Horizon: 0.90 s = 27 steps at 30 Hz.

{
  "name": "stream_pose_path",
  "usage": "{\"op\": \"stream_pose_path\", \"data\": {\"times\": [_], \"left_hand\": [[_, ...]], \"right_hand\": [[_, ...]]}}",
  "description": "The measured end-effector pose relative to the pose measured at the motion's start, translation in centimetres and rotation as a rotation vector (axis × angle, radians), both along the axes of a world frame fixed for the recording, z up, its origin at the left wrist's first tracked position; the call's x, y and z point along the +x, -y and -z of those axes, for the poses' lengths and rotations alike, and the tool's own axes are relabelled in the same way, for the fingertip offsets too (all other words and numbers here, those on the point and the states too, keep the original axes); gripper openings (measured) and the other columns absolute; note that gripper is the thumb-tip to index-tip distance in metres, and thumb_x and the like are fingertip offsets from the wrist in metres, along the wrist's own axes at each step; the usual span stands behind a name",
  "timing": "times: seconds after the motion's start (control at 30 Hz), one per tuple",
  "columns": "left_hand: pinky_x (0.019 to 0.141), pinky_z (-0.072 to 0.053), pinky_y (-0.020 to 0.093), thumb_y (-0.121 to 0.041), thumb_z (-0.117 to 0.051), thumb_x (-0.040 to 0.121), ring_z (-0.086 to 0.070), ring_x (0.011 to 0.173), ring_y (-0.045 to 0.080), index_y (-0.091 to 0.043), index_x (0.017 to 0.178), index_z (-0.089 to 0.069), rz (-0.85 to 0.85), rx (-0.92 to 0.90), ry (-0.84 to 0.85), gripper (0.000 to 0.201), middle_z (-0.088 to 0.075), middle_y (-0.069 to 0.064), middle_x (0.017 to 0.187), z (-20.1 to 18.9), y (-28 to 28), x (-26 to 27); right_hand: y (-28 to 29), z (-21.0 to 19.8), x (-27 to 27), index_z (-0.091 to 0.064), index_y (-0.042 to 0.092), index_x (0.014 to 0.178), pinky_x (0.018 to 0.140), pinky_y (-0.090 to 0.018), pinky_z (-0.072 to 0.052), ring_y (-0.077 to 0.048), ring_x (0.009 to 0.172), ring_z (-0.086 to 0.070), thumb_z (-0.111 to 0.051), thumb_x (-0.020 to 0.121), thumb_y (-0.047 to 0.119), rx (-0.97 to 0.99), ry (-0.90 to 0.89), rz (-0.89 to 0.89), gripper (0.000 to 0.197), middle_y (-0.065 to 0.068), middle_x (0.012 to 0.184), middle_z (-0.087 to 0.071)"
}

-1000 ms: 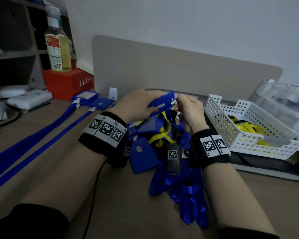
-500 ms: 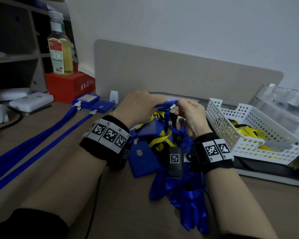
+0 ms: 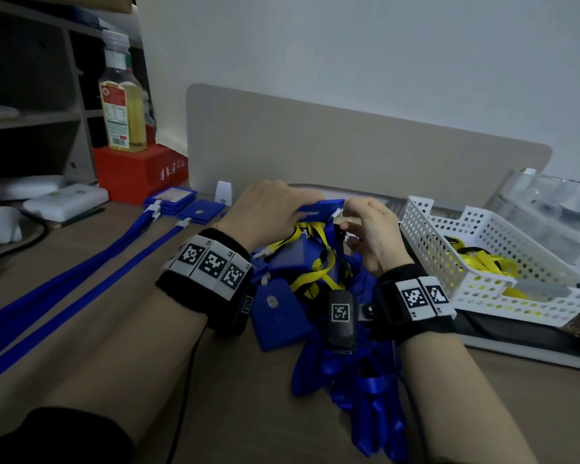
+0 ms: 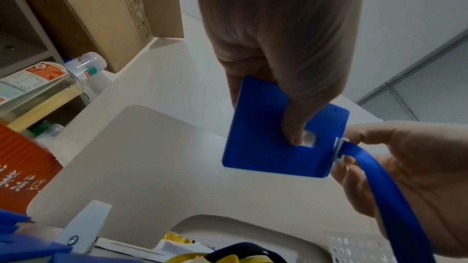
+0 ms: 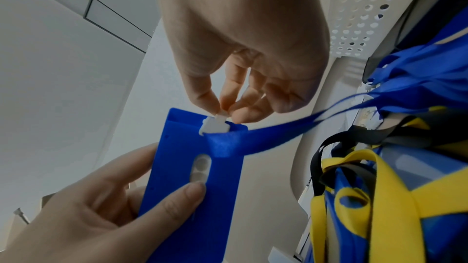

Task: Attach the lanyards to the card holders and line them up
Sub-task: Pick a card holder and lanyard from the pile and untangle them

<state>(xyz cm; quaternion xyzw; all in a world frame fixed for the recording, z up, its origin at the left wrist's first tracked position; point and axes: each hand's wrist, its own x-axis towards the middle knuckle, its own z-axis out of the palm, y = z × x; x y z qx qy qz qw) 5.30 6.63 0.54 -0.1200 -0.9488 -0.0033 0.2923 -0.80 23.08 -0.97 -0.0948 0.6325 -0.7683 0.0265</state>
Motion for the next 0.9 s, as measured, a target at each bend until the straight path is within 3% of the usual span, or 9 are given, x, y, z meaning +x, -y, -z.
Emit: {"op": "stream_pose_path", "data": {"times": [0.17,0.3,0.4,0.53,0.67,0.8,0.9], "left_hand": [[0.066,-0.046,0.037,-0.018,-0.046,0.096,-0.060,0.085,0.030,-0.030,0.123,-0.053,-0.026,-0.068,0.001,0.031,-0.066,0.005,0.091,-0.1,0.1,0.1],[0.065,-0.040,0.033,-0.018,-0.045,0.097,-0.060,0.086,0.028,-0.031,0.125,-0.052,-0.032,-0.099,-0.025,0.032,-0.066,0.003,0.093,-0.1,0.0,0.1],[0.064,-0.032,0.031,-0.018,-0.043,0.098,-0.060,0.085,0.026,-0.032,0.125,-0.052,-0.053,-0.130,-0.050,0.032,-0.065,0.002,0.092,-0.1,-0.1,0.1],[0.069,-0.029,0.031,-0.014,-0.048,0.095,-0.061,0.089,0.028,-0.031,0.121,-0.057,-0.041,-0.128,-0.049,0.033,-0.067,0.002,0.091,-0.2,0.4,-0.1],[0.071,-0.023,0.030,-0.013,-0.052,0.094,-0.060,0.088,0.027,-0.027,0.115,-0.062,0.010,-0.121,-0.072,0.027,-0.066,0.001,0.087,-0.1,1.0,-0.4],[0.071,-0.030,0.029,-0.020,-0.048,0.097,-0.060,0.090,0.026,-0.029,0.122,-0.060,0.065,-0.019,-0.090,0.029,-0.068,0.001,0.093,-0.1,1.3,-0.3],[0.072,-0.034,0.029,-0.018,-0.049,0.096,-0.061,0.089,0.026,-0.029,0.126,-0.059,0.090,0.049,-0.095,0.034,-0.069,0.002,0.096,-0.1,1.4,-0.3]], "right_hand": [[0.1,0.2,0.2,-0.052,0.018,0.070,0.040,-0.016,-0.026,-0.006,0.047,-0.057,-0.059,0.086,0.010,0.099,-0.027,0.022,0.020,0.002,0.063,-0.059],[0.4,0.1,0.2,-0.050,0.013,0.066,0.034,-0.014,-0.024,-0.004,0.033,-0.040,-0.059,0.083,0.000,0.069,-0.077,0.067,0.023,0.002,0.051,-0.050],[0.4,-0.1,0.5,-0.050,0.010,0.061,0.031,-0.014,-0.026,-0.002,0.029,-0.035,-0.058,0.082,-0.005,0.058,-0.089,0.086,0.027,0.007,0.040,-0.046],[0.2,-0.1,0.7,-0.048,0.007,0.059,0.030,-0.014,-0.024,-0.002,0.026,-0.032,-0.056,0.084,-0.007,0.089,-0.077,0.046,0.030,-0.004,0.051,-0.044],[0.3,0.2,0.2,-0.052,0.007,0.060,0.032,-0.015,-0.024,-0.003,0.030,-0.032,-0.059,0.083,-0.005,0.094,-0.101,0.019,0.027,0.002,0.043,-0.043],[0.3,0.4,-0.2,-0.052,0.011,0.061,0.035,-0.016,-0.024,-0.007,0.039,-0.035,-0.059,0.084,-0.003,0.021,-0.089,-0.008,0.027,-0.001,0.052,-0.050],[0.2,0.4,-0.3,-0.048,0.011,0.063,0.035,-0.017,-0.022,-0.005,0.036,-0.029,-0.058,0.087,-0.001,-0.060,-0.056,-0.038,0.029,-0.004,0.056,-0.042]]}}
